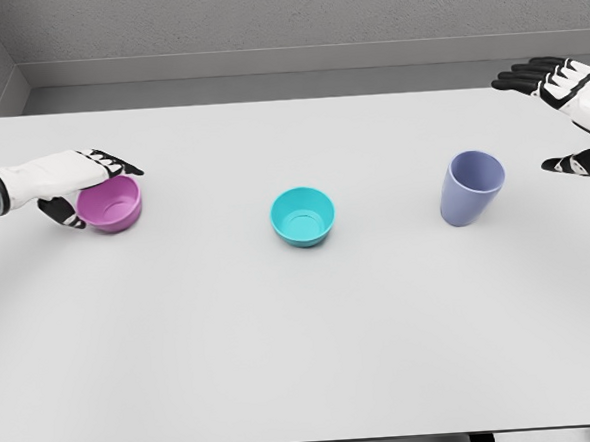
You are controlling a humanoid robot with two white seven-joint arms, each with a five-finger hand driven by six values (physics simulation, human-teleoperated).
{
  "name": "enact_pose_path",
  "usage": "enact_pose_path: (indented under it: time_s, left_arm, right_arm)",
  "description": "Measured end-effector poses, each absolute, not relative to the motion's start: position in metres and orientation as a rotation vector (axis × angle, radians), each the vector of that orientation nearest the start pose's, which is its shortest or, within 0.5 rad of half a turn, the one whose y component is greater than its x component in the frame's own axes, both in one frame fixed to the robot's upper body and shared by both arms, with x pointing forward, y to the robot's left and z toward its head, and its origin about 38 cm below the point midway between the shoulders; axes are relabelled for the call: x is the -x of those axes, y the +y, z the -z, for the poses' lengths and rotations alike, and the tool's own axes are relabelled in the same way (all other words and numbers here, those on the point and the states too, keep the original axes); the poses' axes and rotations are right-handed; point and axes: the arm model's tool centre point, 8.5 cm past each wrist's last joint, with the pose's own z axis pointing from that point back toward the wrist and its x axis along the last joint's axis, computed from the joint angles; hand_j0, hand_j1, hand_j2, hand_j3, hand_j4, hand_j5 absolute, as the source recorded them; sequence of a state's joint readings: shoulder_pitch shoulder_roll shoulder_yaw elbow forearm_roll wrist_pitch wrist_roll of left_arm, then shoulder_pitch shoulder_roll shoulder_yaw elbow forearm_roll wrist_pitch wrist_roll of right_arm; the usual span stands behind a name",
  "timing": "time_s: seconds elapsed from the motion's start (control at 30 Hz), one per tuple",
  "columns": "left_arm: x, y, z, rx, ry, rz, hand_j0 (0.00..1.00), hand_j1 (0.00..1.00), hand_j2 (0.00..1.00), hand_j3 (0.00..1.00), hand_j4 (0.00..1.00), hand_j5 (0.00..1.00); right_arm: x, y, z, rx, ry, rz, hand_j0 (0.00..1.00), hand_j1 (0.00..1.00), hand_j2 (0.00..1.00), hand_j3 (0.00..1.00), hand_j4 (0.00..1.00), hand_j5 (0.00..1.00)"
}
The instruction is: Stacking bowl and cup with both arms
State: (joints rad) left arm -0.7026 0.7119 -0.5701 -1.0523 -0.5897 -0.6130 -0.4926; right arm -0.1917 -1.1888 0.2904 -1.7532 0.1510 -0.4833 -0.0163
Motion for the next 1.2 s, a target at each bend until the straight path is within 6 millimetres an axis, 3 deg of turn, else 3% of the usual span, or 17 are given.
enact_pose_path:
  time_s: [0.57, 0.7, 0.93, 1.2]
  left_arm:
    - [-0.479, 0.362, -0.162, -0.509, -1.144, 1.964, 1.0, 1.0, 1.0, 1.0, 1.0, 1.0]
    - [-0.478, 0.357, -0.161, -0.503, -1.146, 1.984, 0.79, 0.79, 0.79, 0.79, 0.79, 0.79]
    - [-0.477, 0.353, -0.161, -0.499, -1.148, 1.996, 0.64, 0.64, 0.64, 0.64, 0.64, 0.64]
    - [-0.477, 0.353, -0.162, -0.499, -1.16, 1.99, 0.64, 0.64, 0.64, 0.64, 0.64, 0.64]
  right_arm:
    - [-0.357, -0.379, -0.29, 0.632, -1.804, -1.598, 1.0, 1.0, 1.0, 1.0, 1.0, 1.0]
    - [-0.357, -0.379, -0.29, 0.634, -1.813, -1.586, 1.0, 1.0, 1.0, 1.0, 1.0, 1.0]
    - [-0.358, -0.381, -0.292, 0.641, -1.821, -1.571, 1.0, 1.0, 1.0, 1.0, 1.0, 1.0]
    - [-0.359, -0.38, -0.296, 0.651, -1.84, -1.56, 1.0, 1.0, 1.0, 1.0, 1.0, 1.0]
